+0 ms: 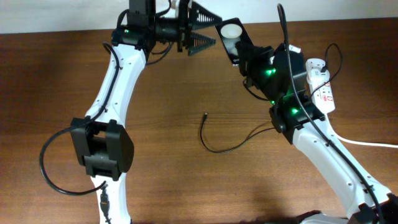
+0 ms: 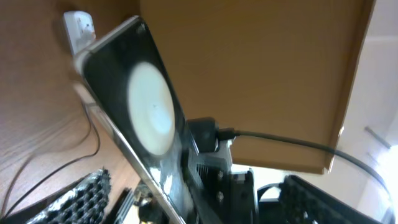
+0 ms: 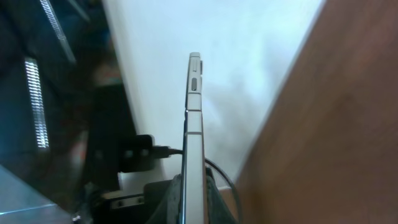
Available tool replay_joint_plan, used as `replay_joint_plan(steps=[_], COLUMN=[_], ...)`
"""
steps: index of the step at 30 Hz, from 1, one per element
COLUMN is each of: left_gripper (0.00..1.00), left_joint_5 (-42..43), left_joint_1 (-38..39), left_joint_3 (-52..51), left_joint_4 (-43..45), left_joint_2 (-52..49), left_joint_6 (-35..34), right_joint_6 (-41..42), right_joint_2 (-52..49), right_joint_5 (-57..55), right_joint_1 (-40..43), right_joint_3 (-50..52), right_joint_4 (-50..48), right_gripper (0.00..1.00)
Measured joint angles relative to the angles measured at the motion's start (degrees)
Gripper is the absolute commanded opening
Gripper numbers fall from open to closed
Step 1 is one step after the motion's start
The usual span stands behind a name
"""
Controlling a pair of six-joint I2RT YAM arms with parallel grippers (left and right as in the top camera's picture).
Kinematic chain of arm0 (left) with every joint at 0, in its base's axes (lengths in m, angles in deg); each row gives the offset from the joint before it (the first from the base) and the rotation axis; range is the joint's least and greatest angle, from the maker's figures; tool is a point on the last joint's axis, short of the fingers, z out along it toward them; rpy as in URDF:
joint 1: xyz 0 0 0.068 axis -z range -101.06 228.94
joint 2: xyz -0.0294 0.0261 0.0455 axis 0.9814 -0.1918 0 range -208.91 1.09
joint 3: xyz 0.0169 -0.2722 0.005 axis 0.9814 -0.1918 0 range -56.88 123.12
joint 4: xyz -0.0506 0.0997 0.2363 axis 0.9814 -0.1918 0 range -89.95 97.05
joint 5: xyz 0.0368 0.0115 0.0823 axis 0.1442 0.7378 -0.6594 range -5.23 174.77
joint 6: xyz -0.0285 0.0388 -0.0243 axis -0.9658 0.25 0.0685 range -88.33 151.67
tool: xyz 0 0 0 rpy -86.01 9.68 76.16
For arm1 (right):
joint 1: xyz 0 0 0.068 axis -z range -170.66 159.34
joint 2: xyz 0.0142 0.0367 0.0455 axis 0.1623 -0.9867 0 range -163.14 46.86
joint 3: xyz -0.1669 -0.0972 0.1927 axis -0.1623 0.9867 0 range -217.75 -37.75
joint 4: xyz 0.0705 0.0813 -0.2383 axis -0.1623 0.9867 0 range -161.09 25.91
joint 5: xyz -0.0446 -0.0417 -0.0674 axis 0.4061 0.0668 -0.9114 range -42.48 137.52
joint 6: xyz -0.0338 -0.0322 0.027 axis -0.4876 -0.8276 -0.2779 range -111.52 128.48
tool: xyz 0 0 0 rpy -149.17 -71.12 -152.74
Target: Plug charger to phone and switch on socket
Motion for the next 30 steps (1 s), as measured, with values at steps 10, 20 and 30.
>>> replay_joint_plan(steps=[10, 20, 30], left_gripper=[0.52, 0.28, 0.08], left_joint_5=[-3.8, -4.7, -4.9], left_joint_1=[3.0, 3.6, 3.6], left_joint_3=[0.1, 0.0, 0.0], left_joint_4=[7.4, 7.1, 6.8], left_joint_2=[0.0, 0.0, 0.0], left_joint_6=[-14.9, -15.9, -16.1], right_joint_6=[4.0, 6.5, 6.9], right_joint_2=[0.0, -1.6, -1.6], right_joint_5=[-8.3, -7.8, -7.8], right_joint_1=[-4.5, -5.3, -5.3], right_joint_3=[0.0, 0.0, -0.3], right_joint_4=[-6.3, -7.1, -8.0], right_gripper=[0.04, 0.04, 0.04])
